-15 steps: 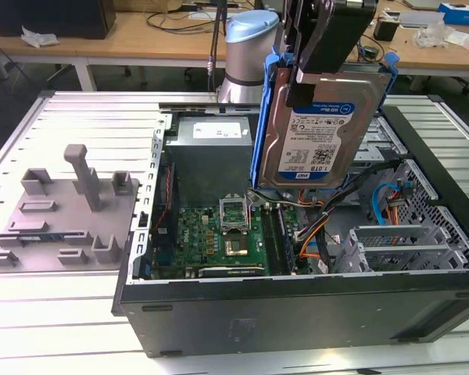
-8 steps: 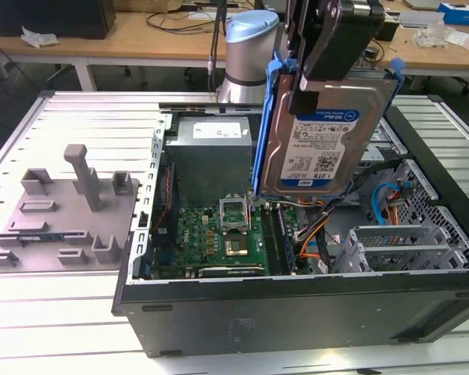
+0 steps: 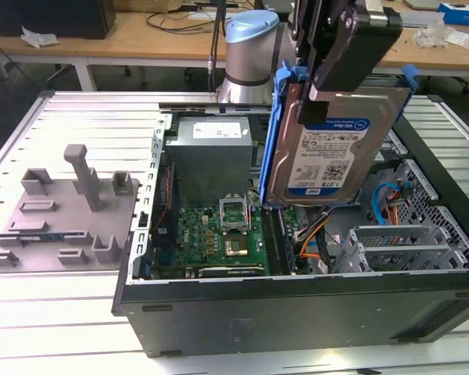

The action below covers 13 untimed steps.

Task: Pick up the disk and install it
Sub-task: 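Insert the disk into the insertion slot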

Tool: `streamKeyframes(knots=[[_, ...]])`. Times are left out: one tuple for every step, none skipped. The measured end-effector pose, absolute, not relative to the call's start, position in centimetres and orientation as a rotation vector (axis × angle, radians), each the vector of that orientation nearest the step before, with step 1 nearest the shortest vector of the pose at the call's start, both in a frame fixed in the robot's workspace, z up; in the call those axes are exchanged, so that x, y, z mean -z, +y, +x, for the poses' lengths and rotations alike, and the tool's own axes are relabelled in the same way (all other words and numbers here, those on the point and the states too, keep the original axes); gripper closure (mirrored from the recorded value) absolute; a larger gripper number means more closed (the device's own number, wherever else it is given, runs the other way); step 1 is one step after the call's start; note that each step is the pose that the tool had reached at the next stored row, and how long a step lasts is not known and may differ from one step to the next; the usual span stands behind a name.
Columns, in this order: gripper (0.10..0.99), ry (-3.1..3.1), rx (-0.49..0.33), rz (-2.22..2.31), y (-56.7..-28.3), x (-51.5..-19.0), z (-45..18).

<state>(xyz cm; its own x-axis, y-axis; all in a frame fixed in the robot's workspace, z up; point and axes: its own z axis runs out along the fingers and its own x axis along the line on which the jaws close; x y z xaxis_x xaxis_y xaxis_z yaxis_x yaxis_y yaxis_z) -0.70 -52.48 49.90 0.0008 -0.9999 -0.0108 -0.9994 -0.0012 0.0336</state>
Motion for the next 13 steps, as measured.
streamKeyframes(knots=[[0.718,-2.209,0.049,2.211,-52.5,-49.9,-0.5],[0.718,-2.209,0.049,2.211,-52.7,-49.9,0.0],[0.718,-2.209,0.049,2.211,-52.8,-49.9,0.3],[0.718,-2.209,0.049,2.211,-52.9,-49.9,0.6],[0.718,-2.209,0.049,2.211,-53.1,-49.9,1.4],[0.718,-2.209,0.049,2.211,-53.2,-49.9,1.8],[0.718,-2.209,0.049,2.211,-53.2,-49.9,2.1],[0.718,-2.209,0.049,2.211,-53.3,-49.9,2.5],[0.718,-2.209,0.049,2.211,-53.3,-49.9,2.8],[0.718,-2.209,0.049,2.211,-53.4,-49.9,3.3],[0.718,-2.209,0.049,2.211,-53.4,-49.9,3.7],[0.718,-2.209,0.049,2.211,-53.5,-49.9,4.2],[0.718,-2.209,0.049,2.211,-53.5,-49.9,4.5]])
